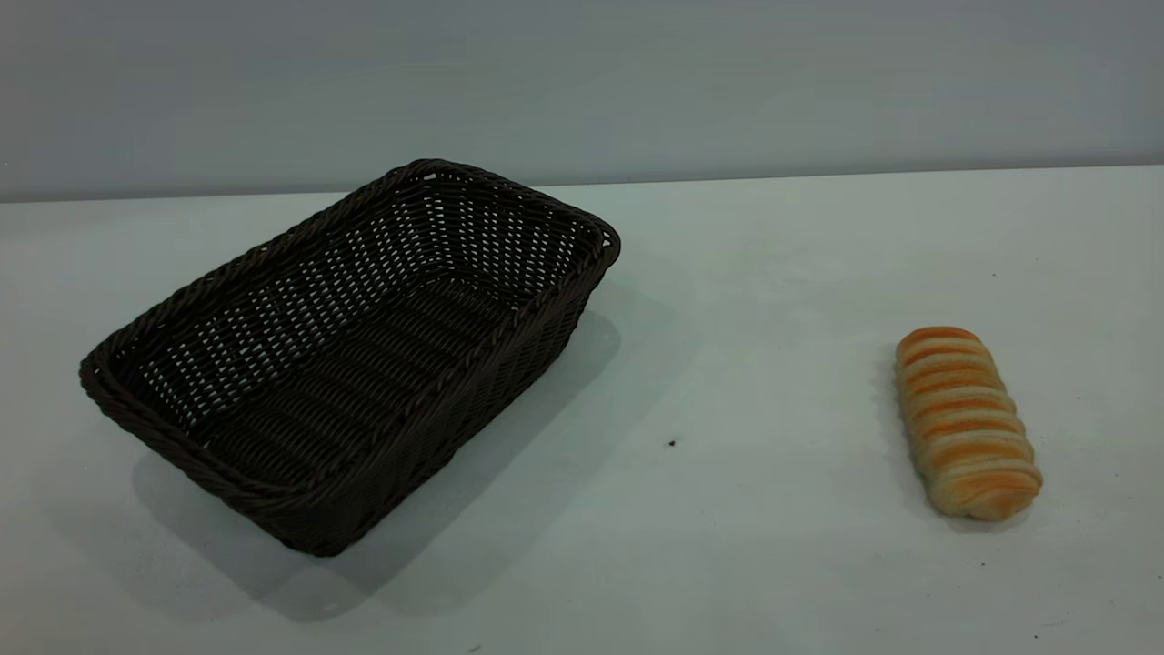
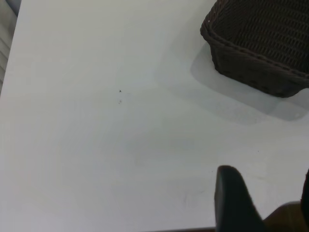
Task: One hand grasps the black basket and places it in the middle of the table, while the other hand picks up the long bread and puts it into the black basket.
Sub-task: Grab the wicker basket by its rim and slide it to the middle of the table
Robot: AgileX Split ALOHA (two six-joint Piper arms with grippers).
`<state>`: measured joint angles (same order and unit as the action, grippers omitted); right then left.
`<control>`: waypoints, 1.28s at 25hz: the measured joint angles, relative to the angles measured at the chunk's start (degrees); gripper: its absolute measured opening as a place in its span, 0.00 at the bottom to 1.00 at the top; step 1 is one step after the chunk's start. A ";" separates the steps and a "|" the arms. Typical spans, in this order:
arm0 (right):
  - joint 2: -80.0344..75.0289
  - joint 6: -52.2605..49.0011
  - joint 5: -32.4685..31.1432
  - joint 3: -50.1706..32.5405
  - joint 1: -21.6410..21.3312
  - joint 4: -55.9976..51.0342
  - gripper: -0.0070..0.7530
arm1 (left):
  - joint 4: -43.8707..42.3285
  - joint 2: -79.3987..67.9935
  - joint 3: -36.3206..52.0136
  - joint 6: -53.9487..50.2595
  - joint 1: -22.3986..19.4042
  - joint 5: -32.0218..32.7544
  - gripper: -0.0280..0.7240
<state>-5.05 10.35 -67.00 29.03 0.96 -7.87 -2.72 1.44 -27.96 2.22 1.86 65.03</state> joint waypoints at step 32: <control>-22.89 -0.93 38.02 -0.13 0.00 -9.64 0.54 | 9.37 -24.02 -3.50 -7.51 0.00 -24.28 0.57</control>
<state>-27.94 9.42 -28.98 28.90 0.96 -17.52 6.64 -22.58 -31.46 -5.29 1.86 40.75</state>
